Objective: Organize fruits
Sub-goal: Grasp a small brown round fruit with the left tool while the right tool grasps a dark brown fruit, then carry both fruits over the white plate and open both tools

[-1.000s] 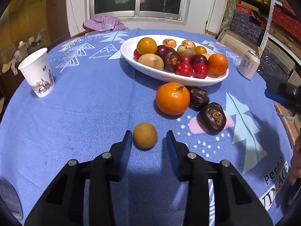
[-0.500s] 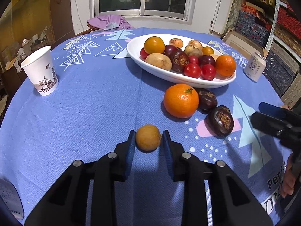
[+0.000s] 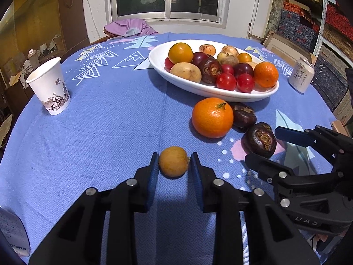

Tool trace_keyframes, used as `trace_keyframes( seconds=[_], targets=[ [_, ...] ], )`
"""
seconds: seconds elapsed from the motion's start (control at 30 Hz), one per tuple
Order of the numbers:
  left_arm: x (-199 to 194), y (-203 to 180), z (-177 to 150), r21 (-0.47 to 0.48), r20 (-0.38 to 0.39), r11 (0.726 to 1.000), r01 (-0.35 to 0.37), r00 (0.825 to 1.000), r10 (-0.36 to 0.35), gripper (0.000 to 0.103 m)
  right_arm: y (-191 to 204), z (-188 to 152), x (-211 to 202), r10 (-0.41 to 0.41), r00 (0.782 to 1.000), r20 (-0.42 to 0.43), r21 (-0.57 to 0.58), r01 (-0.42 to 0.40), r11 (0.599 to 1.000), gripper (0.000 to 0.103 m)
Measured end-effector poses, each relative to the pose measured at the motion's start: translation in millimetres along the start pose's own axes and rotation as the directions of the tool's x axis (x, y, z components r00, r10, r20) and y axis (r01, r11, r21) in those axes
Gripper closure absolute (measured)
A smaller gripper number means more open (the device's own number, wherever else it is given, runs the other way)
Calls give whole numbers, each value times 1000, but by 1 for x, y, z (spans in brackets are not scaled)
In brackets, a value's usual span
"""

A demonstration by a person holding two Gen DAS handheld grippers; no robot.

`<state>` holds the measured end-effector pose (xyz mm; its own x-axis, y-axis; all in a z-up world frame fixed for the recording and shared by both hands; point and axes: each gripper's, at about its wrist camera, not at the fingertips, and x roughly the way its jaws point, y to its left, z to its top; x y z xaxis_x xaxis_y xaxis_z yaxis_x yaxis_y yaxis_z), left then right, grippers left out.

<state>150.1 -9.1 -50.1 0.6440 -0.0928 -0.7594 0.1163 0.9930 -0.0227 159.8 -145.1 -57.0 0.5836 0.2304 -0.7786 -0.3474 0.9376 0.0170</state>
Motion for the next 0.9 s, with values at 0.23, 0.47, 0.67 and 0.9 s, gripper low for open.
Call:
trace_keyframes(
  seconds=[0.23, 0.47, 0.67, 0.9],
  targets=[
    [0, -2, 0, 10, 2, 1000, -12, 1000, 12, 74, -1, 1, 2, 19, 1000, -4, 5, -19, 1000, 56],
    [-8, -4, -1, 18, 40, 999, -36, 999, 35, 74, -2, -1, -5, 37, 999, 13, 13, -37, 999, 56],
    [-35, -10, 11, 21, 134, 999, -28, 991, 25, 75, -15, 1, -45, 61, 992, 111, 50, -67, 996, 56],
    [-60, -27, 73, 37, 222, 999, -15, 975, 6, 75, -61, 40, -106, 4, 956, 293, 136, -46, 990, 57]
  ],
)
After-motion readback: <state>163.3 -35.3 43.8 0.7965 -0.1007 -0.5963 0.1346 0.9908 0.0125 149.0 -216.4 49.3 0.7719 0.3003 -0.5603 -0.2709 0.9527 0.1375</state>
